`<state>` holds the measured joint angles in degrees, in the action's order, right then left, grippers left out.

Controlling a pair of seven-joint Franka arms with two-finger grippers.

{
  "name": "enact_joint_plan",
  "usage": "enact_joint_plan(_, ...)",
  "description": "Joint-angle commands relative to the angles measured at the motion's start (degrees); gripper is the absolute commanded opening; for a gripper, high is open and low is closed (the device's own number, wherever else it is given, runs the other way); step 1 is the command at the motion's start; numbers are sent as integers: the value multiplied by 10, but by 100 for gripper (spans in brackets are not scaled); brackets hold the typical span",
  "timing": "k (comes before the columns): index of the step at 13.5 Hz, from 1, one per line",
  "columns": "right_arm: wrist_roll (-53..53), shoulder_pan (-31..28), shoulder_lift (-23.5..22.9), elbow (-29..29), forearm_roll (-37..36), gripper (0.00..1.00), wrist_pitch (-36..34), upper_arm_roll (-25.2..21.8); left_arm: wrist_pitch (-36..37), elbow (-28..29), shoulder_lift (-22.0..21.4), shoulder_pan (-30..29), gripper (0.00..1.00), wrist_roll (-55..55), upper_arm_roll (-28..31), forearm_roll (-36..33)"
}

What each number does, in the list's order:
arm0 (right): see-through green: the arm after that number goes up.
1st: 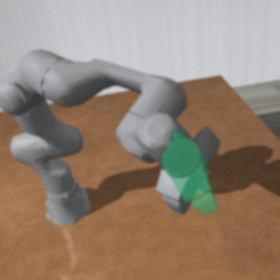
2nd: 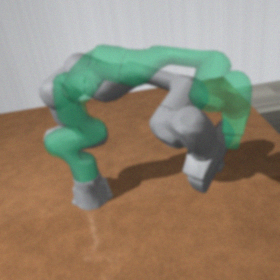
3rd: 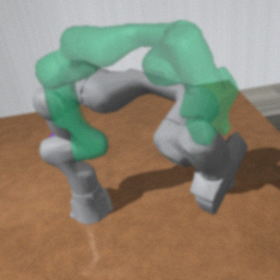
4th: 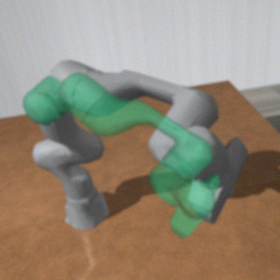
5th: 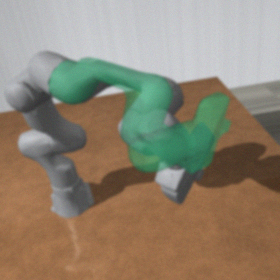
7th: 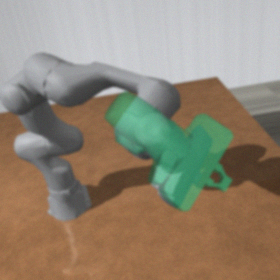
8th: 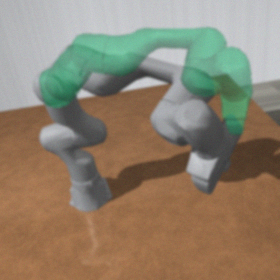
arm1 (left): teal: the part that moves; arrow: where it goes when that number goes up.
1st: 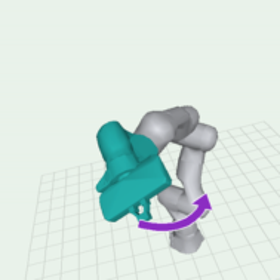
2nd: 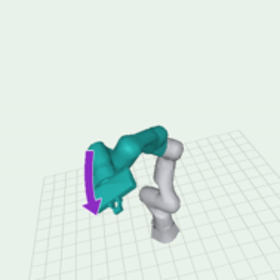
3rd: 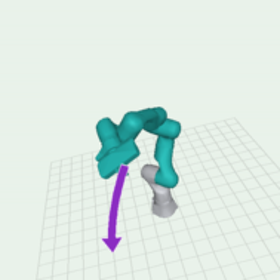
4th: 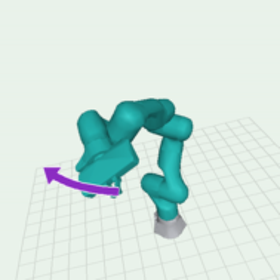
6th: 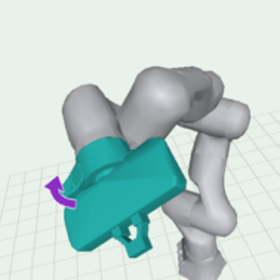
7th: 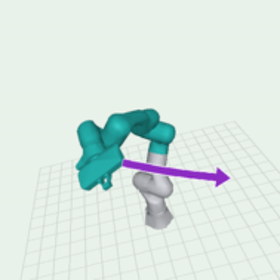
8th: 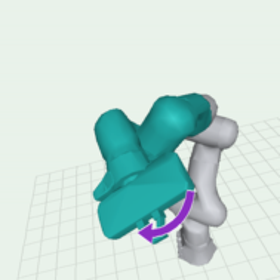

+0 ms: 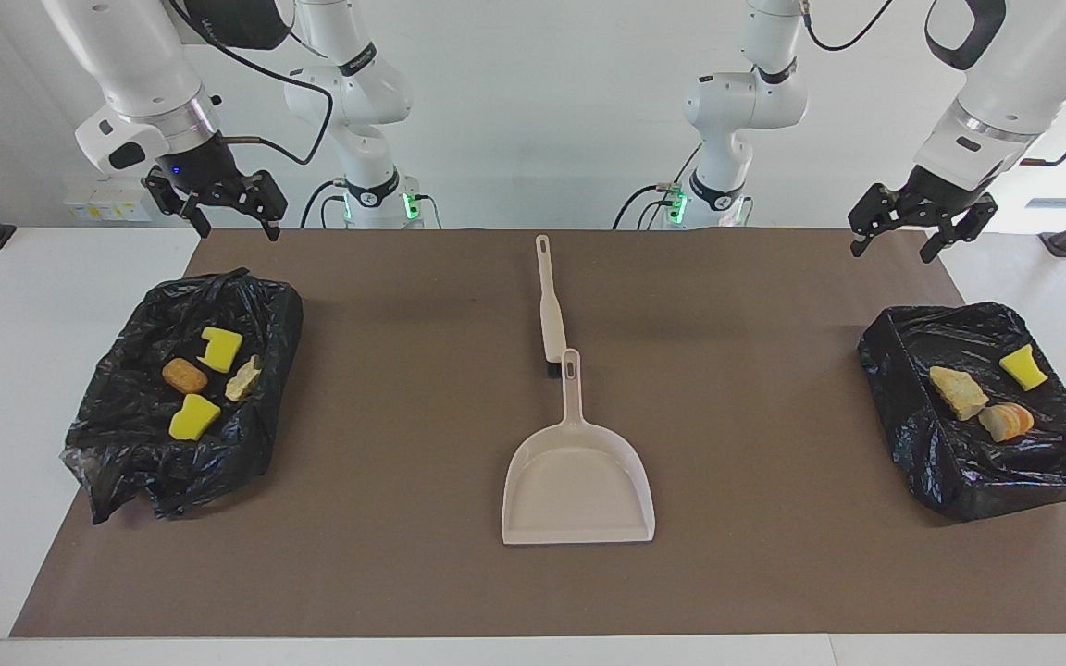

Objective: Sweep and dump trash in bin

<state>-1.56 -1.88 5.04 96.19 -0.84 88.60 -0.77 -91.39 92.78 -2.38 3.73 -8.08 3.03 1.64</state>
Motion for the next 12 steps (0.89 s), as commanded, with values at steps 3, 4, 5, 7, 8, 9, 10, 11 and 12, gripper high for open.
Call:
enact_joint_plan(3,3,-5,4,-3,6,100,-8,1,4,12,-12,-6,100,-6,-4,-8)
enact_joint_plan(4,3,-5,4,-3,6,100,-9,1,5,11,-11,-5,100,-6,-4,-9)
enact_joint_plan(5,3,-5,4,-3,6,100,-9,1,9,9,-11,-5,100,-5,-4,-9)
enact_joint_plan(7,3,-5,4,-3,6,100,-9,1,21,-1,-12,-4,100,-3,-4,-9)
enact_joint_plan(8,3,-5,4,-3,7,100,-9,1,24,-1,-13,-4,100,-3,-4,-9)
enact_joint_plan(9,3,-5,4,-3,6,100,-9,1,26,-1,-14,-4,100,-3,-4,-12)
enact_joint_plan(10,3,-5,4,-3,6,100,-9,1,27,-1,-14,-3,100,-3,-5,-16)
enact_joint_plan(11,3,-5,4,-2,6,100,-9,1,26,-1,-15,-3,100,-4,-5,-16)
enact_joint_plan(12,3,-5,4,-3,6,100,-9,1,26,-1,-15,-3,100,-3,-5,-16)
